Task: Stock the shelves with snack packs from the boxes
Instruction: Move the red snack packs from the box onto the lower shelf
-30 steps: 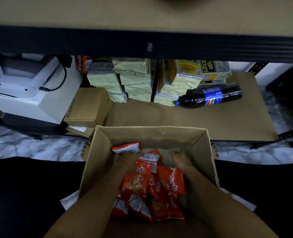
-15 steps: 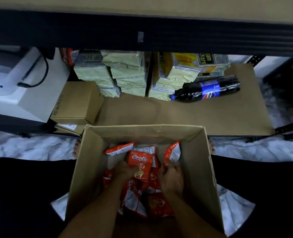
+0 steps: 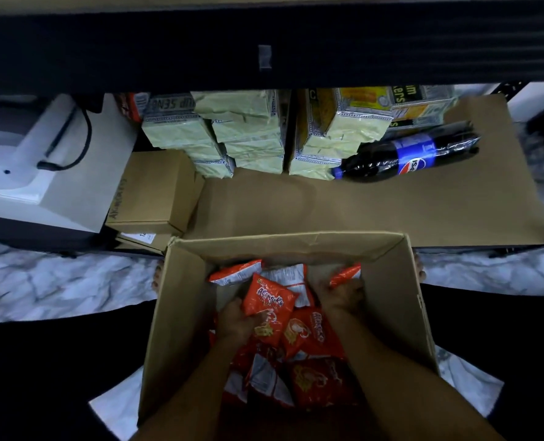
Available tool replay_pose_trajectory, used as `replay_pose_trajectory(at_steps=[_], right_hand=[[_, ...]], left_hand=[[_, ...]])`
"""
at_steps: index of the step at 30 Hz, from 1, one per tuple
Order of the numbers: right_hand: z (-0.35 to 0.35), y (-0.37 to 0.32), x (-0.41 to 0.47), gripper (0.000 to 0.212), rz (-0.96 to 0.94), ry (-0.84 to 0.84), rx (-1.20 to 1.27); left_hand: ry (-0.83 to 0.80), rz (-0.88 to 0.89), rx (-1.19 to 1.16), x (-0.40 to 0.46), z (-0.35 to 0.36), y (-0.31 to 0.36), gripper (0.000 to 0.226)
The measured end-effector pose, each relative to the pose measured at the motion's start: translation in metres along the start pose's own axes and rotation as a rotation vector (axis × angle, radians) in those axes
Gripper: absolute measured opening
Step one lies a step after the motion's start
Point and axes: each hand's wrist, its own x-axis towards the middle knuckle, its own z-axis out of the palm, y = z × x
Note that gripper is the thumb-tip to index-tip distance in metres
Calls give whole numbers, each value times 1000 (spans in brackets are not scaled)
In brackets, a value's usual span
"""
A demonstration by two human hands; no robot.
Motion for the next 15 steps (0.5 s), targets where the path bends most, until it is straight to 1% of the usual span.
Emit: replay_pose_trajectory(at_steps=[2,4,6,8,10,12,13,15], right_hand=[[-2,-6,12,80,47,7,27],[6,-5,14,66,20,-9,74],[18,10,6,59,-25,-30,116],[25,25,-3,56,-68,-40,130],[26,36,-10,61,-120,-62,101],[22,40,-14,68,-163,-92,36],[19,39,-16,68,-180,-92,20],[10,33,-23,61,-225,-82,42]], left_hand=[[-18,-12,-30,5,-4,0,47],[-24,-26,-13,11,-7,1,46],[-10,-31,15,14,-8,-3,43],[37,-27,41,12,-8,-9,50],[57,23,37,10,-6,-18,67],[35,103,27,4,-5,-21,85],[17,133,21,2,-5,-18,89],[-25,161,-4,-4,-4,-4,83]])
